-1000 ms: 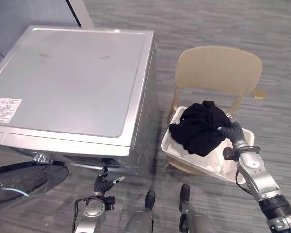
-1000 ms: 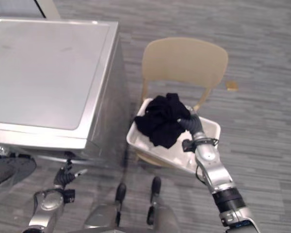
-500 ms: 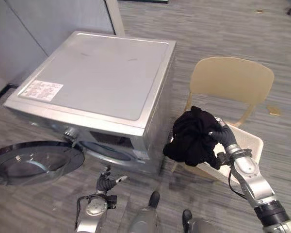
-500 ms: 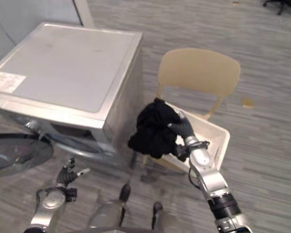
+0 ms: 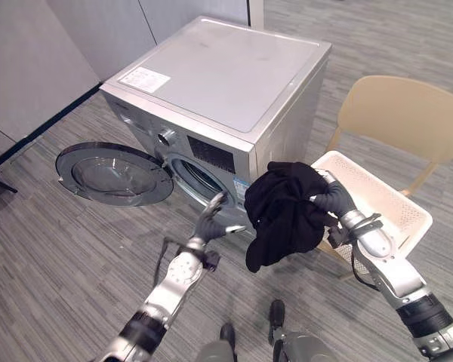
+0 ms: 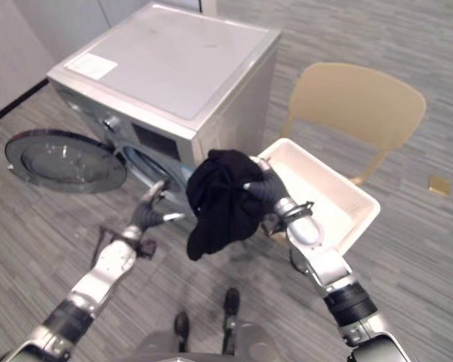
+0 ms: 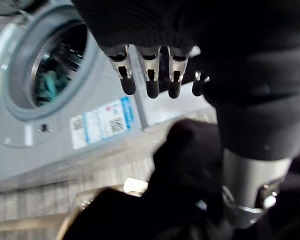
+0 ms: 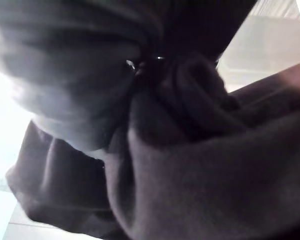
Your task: Grab the laundry basket,head to the washer,open it,put in the laundry and shut it.
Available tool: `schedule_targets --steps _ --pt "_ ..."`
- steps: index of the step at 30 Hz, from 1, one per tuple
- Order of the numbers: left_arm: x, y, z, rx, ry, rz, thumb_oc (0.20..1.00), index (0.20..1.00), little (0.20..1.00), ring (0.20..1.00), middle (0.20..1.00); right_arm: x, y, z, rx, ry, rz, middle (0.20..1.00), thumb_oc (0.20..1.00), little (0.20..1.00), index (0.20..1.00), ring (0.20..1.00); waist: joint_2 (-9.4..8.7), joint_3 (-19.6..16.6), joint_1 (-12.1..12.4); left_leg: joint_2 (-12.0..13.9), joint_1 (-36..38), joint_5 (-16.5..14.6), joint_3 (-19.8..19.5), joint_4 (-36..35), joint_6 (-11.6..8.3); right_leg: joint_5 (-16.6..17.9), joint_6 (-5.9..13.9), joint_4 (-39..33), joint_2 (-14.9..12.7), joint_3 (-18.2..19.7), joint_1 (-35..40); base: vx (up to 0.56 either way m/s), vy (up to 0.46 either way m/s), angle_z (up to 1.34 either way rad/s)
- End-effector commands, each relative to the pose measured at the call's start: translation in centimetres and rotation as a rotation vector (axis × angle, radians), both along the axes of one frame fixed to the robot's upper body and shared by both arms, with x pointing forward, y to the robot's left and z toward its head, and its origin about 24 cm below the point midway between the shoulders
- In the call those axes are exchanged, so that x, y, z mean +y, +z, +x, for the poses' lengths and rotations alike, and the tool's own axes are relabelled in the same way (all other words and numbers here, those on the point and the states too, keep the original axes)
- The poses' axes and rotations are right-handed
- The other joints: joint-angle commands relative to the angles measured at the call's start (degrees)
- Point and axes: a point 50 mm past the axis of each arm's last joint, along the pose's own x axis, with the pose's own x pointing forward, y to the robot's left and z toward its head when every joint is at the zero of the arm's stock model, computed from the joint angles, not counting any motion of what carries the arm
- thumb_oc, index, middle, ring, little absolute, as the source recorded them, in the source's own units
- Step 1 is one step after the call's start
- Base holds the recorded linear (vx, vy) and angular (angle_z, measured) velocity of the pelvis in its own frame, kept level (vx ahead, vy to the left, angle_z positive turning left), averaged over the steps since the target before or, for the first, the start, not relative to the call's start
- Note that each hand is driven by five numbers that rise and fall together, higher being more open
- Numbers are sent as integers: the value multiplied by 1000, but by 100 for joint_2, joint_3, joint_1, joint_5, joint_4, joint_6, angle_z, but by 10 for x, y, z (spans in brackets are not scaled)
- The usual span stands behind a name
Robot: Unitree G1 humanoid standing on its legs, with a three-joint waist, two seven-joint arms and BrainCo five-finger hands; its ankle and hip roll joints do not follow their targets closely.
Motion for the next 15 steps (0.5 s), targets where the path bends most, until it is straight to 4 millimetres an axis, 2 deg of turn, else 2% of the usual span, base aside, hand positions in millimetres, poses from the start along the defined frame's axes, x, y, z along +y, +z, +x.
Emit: schedule_targets --steps 1,2,9,11,12,13,15 --pt "0 2 -5 -71 -35 90 1000 1000 1000 1000 1000 17 16 -5 -42 91 159 200 200 200 200 200 -139 -649 99 -134 -470 477 -97 -210 176 -968 434 248 -388 185 694 82 146 16" --pt "-13 12 1 -118 -78 113 1000 1000 1000 1000 1000 28 16 -4 -27 129 175 200 200 200 200 200 -163 -702 105 -160 -414 466 -130 -255 189 -971 449 257 -407 203 741 72 134 -3" --pt "-52 35 20 -250 -155 211 1000 1000 1000 1000 1000 78 8 -3 95 271 297 200 200 200 200 200 -247 -749 140 -225 -306 387 -132 -269 255 -931 527 276 -460 310 812 29 79 0" --pt "-57 40 27 -272 -114 195 200 200 200 200 200 96 2 -9 165 328 364 200 200 200 200 200 -263 -744 156 -245 -307 374 -110 -269 268 -898 555 272 -475 346 798 -1 57 -20" --pt "-56 40 28 -269 -92 179 200 200 200 200 200 100 -2 -10 196 339 386 762 762 762 762 762 -267 -739 164 -247 -317 379 -104 -269 271 -886 560 275 -480 361 783 -17 39 -16" --pt "-54 41 29 -268 -76 163 200 200 200 200 200 101 -5 -12 218 343 395 1000 1000 1000 1000 1000 -269 -732 170 -249 -331 385 -102 -269 274 -876 565 276 -486 372 771 -12 17 -8" --pt "-44 40 28 -252 -25 125 200 200 200 200 200 97 -14 -16 251 340 392 1000 1000 1000 1000 1000 -278 -733 184 -259 -334 377 -84 -269 279 -856 572 270 -499 407 762 -4 8 -3"
